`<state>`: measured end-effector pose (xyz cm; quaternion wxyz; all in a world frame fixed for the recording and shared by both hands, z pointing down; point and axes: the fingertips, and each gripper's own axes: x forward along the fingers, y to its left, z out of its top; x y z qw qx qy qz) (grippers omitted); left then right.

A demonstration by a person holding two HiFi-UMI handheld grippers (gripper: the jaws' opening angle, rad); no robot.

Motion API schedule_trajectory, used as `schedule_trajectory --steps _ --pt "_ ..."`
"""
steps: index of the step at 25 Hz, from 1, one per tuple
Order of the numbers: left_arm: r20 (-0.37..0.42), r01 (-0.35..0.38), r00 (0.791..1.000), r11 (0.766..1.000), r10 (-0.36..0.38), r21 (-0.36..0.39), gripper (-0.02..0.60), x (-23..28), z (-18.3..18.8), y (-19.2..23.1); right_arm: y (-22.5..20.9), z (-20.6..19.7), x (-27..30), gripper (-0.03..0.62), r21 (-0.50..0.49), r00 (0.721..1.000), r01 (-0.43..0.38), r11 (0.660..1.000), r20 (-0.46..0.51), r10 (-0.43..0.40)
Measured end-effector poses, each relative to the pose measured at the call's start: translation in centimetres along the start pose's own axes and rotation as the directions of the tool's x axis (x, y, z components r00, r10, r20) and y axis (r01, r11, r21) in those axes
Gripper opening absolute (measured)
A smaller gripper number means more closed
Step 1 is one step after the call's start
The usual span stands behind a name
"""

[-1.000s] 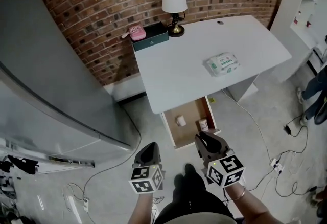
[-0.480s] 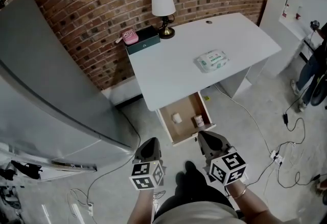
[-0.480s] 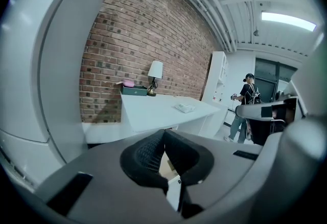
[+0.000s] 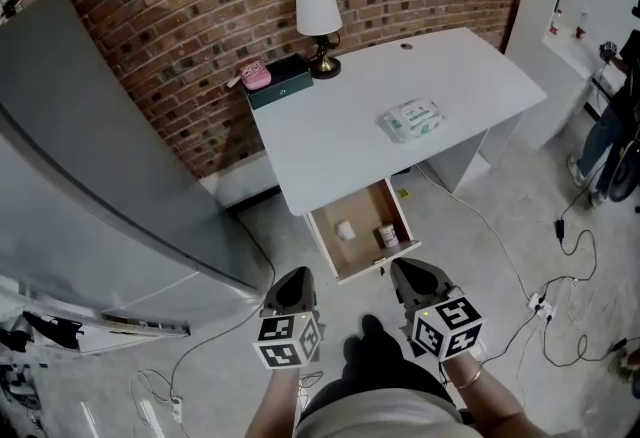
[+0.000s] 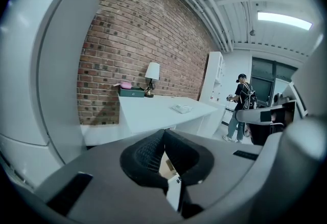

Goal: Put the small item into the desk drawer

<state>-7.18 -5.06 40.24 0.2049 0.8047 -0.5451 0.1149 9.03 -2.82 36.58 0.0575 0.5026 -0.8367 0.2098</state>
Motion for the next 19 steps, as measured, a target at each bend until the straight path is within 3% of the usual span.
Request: schedule_trajectory --steps 19 --pt "0.012 0.003 1.000 1.000 -0.003 0.022 0.021 -1.2 -0.3 0.7 0.7 -2.0 -0.6 0.006 0.012 0.999 0.033 0.999 -0.029 -0.033"
